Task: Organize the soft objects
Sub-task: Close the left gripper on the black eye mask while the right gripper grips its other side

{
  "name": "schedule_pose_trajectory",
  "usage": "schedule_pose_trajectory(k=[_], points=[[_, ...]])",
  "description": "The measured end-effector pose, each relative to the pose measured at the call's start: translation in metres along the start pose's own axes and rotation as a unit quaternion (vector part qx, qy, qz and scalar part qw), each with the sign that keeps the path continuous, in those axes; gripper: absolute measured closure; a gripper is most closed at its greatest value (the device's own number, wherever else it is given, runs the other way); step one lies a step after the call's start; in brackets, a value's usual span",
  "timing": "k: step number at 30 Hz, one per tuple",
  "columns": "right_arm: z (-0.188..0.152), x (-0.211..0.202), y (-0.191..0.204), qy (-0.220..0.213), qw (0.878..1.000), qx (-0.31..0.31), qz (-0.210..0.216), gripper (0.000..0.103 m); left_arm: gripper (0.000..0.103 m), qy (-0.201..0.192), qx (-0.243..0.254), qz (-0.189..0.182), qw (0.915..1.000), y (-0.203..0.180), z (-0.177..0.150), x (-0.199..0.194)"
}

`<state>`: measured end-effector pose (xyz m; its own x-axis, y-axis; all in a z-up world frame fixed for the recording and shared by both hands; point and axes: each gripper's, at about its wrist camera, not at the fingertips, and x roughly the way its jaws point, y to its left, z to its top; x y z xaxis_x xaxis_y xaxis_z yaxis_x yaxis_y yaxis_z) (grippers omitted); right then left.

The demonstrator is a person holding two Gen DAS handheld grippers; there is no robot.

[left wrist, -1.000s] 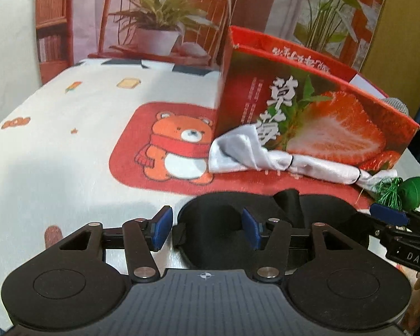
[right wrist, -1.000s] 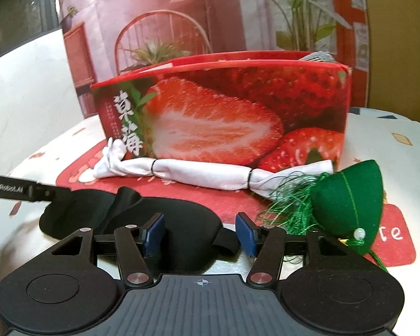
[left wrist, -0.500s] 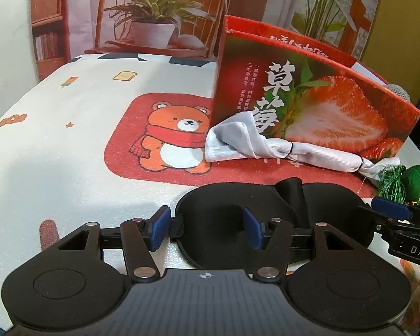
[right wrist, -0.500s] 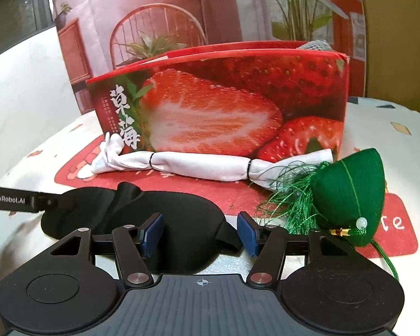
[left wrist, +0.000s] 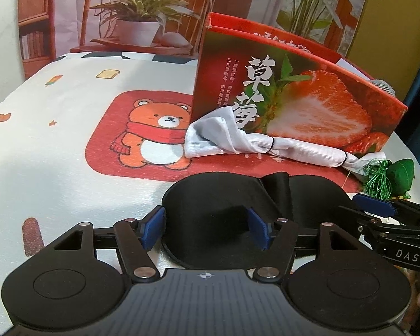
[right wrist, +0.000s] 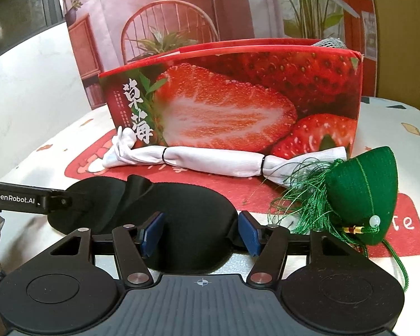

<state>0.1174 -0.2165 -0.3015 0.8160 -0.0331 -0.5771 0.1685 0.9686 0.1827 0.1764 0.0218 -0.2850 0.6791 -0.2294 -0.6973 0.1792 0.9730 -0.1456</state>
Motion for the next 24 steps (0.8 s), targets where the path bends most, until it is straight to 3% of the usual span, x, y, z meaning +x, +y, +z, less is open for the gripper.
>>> schedule_pose_trajectory(k=[18, 24], points=[[-0.0014, -0.0048, 0.0006, -0.010, 1.000, 0.002, 0.015, 0.048, 0.041, 0.002, 0.007, -0.030, 0.9995, -0.0020, -0.0005, 0.0002], [-0.0021, -0.0084, 0.0022, -0.014, 1.000, 0.005, 0.024, 0.052, 0.051, -0.001, 0.012, -0.044, 0.9990, -0.0037, -0.0013, -0.0025]])
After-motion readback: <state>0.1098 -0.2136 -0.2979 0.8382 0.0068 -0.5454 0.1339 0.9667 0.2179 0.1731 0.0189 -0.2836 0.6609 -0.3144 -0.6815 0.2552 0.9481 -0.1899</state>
